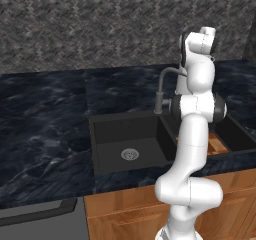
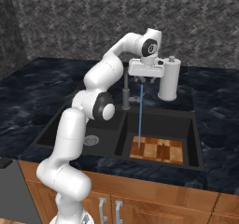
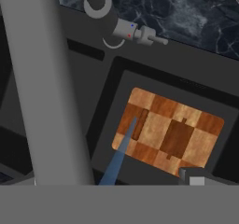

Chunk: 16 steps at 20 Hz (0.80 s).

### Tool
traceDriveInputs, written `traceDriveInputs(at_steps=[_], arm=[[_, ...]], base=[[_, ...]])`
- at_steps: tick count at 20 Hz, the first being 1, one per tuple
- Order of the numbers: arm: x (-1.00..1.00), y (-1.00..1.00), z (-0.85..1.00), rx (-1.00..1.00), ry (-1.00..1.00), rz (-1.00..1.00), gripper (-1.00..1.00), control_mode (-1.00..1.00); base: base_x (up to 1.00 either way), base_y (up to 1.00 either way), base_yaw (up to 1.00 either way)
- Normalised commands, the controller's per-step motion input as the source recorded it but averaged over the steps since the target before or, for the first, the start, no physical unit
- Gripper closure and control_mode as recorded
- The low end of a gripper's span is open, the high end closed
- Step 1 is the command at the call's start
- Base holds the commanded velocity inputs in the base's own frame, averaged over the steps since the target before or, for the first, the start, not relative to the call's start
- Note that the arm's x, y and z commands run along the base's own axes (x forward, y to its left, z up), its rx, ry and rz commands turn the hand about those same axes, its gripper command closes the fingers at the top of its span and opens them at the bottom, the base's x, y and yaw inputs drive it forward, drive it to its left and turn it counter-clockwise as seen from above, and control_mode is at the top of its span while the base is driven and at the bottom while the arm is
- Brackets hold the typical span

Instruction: Turn on the sink faucet with hot water and rinse the cutting board for ten seconds, then turn off the faucet. Push the cutting board to reach the water if necessary.

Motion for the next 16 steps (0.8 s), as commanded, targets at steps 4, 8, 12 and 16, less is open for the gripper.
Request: traceDriveInputs(at_steps=[4, 8, 12, 16], arm=[[0.00, 0.00, 0.00, 0.00, 0.00, 0.00, -1.00, -1.00], [0.00, 0.00, 0.00, 0.00, 0.00, 0.00, -1.00, -1.00], [0.00, 0.00, 0.00, 0.00, 0.00, 0.00, -1.00, -1.00], [0.00, 0.00, 0.00, 0.00, 0.00, 0.00, -1.00, -1.00]], base=[[0.00, 0.00, 0.00], [0.00, 0.00, 0.00], [0.00, 0.00, 0.00], [0.00, 0.00, 0.00]])
